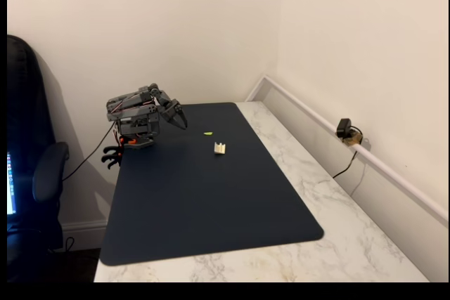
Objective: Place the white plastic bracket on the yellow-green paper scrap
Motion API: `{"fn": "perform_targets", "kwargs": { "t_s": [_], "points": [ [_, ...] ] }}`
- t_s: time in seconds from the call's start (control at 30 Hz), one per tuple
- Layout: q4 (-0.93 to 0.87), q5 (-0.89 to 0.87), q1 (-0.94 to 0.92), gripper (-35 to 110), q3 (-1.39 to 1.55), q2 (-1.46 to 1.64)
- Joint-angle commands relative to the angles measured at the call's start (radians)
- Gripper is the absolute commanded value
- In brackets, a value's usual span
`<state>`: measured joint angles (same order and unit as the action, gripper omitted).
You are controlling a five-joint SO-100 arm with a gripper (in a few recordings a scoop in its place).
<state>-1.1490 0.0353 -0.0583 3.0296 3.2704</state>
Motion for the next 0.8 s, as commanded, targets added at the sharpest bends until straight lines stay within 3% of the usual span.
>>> {"fn": "perform_targets", "kwargs": {
  "t_s": [0.0, 0.77],
  "points": [
    [-0.015, 0.005, -0.018, 0, -0.025, 0.034],
    [0.021, -0.038, 0.011, 0, -0.071, 0.034]
  ]
}}
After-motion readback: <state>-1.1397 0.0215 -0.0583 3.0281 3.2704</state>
